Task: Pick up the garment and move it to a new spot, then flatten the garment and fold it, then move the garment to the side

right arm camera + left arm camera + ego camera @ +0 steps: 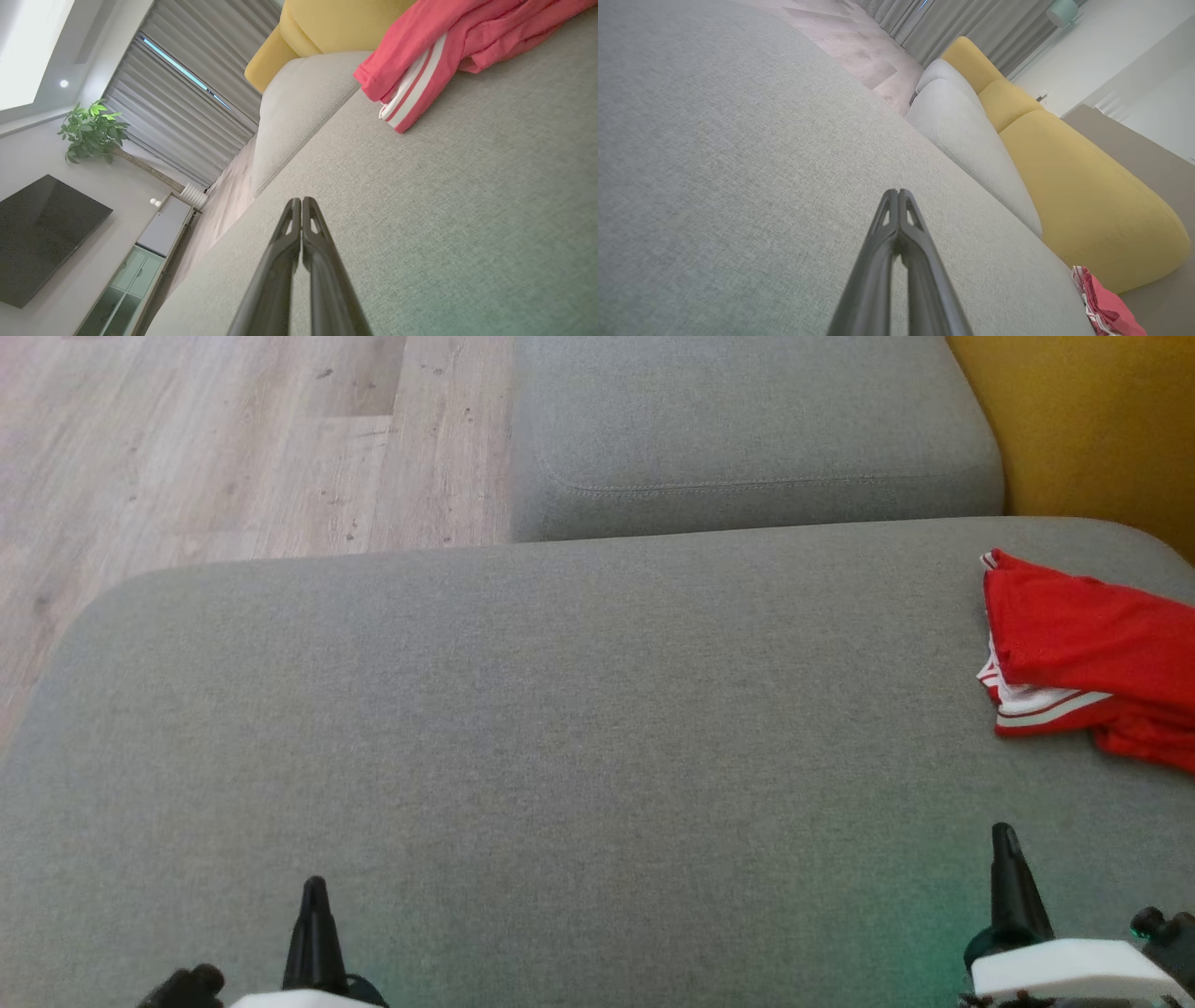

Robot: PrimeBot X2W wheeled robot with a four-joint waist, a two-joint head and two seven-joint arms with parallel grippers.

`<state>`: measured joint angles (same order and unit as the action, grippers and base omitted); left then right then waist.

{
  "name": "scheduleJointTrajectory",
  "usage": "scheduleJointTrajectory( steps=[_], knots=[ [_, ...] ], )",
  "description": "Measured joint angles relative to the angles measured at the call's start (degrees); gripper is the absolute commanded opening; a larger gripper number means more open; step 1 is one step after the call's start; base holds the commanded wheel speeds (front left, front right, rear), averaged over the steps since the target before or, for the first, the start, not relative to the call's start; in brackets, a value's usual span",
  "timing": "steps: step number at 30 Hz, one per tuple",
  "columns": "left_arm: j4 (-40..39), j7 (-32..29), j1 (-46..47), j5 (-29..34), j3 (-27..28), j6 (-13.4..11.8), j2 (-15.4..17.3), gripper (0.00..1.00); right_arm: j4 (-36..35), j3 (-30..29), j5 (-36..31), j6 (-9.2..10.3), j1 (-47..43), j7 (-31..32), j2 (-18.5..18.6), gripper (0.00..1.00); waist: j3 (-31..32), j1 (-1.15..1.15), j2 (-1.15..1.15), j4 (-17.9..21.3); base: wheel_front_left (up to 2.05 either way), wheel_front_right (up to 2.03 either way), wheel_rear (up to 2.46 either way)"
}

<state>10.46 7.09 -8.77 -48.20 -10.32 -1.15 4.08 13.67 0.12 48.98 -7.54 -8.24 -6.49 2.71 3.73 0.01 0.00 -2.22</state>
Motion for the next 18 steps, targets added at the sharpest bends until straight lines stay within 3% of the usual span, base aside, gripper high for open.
scheduleJointTrajectory(
  steps=[18],
  knots=[
    [1.15, -3.01, 2.85, -12.60, 3.14, 2.25, 0.11, 0.00, 0.40, -1.33, 12.05, 0.01, 3.18, 3.00, 0.05, 0.00, -1.07, 0.00, 0.00, 0.61, 0.00, 0.00, 0.00]
  ],
)
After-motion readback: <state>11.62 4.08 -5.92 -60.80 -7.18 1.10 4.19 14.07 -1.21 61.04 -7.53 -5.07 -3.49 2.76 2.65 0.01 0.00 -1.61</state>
